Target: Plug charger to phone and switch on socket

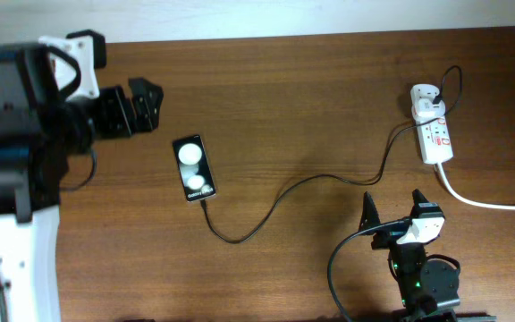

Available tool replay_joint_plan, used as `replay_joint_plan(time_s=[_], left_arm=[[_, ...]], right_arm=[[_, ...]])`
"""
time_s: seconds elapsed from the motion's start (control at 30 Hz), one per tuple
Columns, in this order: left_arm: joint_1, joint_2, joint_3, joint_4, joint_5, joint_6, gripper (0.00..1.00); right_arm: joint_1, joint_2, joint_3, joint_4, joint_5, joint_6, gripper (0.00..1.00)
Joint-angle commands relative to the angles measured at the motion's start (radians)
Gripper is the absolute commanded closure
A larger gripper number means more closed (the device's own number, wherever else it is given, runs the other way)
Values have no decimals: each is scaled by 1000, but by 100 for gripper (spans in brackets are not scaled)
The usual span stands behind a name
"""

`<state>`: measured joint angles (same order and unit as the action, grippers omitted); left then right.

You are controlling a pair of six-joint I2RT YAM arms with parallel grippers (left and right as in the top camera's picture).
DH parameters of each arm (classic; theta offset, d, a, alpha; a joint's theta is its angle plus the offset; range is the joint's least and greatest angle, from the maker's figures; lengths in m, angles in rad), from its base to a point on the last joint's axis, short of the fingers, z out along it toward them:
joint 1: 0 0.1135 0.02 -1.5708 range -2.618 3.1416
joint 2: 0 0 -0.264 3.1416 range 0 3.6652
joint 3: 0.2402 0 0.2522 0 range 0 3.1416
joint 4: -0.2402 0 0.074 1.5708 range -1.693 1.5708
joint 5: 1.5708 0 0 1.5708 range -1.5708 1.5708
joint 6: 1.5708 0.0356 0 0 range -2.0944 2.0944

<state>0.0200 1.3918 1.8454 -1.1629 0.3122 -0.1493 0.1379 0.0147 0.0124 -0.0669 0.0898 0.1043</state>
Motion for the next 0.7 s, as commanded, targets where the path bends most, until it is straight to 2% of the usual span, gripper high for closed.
replay_joint_plan(time_s=[0.0, 0.17, 0.23, 0.33, 0.5, 0.67], left_arm=[[2, -101, -138, 5, -95, 9, 1], [2, -254, -356, 11, -127, 9, 1], [2, -322, -447, 80, -167, 9, 1], [2, -429, -608, 269, -182, 18, 1], [2, -695, -1057, 719, -182, 144, 1], [2, -891, -1349, 1018, -182, 172, 1]], right_arm=[[-8, -11, -7, -5, 9, 0, 1], [-8, -11, -7, -5, 9, 0, 1], [-8, -11, -7, -5, 9, 0, 1], [-8, -11, -7, -5, 9, 0, 1], [-8, -11, -7, -5, 9, 0, 1], [-8, -11, -7, -5, 9, 0, 1]])
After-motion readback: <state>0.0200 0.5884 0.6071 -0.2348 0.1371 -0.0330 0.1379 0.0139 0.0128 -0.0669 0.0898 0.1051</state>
